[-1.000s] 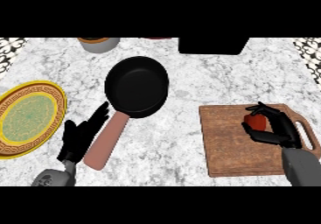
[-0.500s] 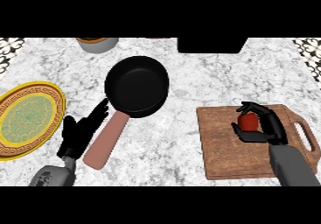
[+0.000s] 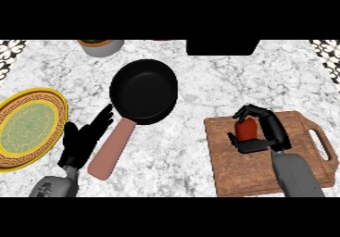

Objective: Pick the bell pepper from the cutting board and place it in the pot

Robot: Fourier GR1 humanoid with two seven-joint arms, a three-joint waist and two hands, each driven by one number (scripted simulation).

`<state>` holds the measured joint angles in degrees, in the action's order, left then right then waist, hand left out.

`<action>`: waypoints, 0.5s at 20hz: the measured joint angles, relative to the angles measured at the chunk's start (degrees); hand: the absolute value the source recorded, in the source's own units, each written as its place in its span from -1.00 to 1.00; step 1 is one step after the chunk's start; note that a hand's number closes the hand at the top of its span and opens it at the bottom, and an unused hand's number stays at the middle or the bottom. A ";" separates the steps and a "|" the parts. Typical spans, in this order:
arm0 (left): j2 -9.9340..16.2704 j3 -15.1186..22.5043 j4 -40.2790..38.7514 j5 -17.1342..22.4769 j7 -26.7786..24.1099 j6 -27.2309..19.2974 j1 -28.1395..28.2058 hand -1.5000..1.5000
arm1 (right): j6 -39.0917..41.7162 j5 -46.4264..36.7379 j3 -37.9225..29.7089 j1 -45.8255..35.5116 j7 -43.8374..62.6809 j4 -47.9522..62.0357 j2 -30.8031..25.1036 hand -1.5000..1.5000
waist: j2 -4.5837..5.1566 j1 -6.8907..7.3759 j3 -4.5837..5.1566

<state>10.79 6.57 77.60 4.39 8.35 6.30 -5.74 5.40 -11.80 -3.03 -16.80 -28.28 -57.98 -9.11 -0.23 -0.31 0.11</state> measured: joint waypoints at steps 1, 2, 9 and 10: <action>0.14 -0.18 0.36 -0.16 0.25 -0.06 0.14 0.00 | -0.57 -0.64 0.82 0.79 1.73 -3.00 0.14 1.00 | -0.01 -0.03 -0.01; -0.53 0.08 0.10 -0.56 -0.04 -0.45 0.18 0.00 | -1.10 -1.23 1.22 0.96 2.93 -5.07 -0.03 1.00 | 0.01 -0.03 -0.03; -0.62 -0.13 0.82 -1.16 -0.96 0.17 2.25 0.00 | -5.11 -7.86 5.83 2.07 14.73 -22.17 -0.25 1.00 | 0.01 0.04 -0.06; -0.53 -0.09 1.86 -1.30 -0.37 0.04 2.52 0.00 | -5.07 -8.57 6.04 2.02 16.47 -24.48 -0.78 1.00 | 0.00 0.07 -0.06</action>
<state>10.26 6.48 79.46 3.09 7.99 6.34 -3.22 0.34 -20.38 3.01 -14.78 -11.81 -82.46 -9.89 -0.23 -0.24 0.05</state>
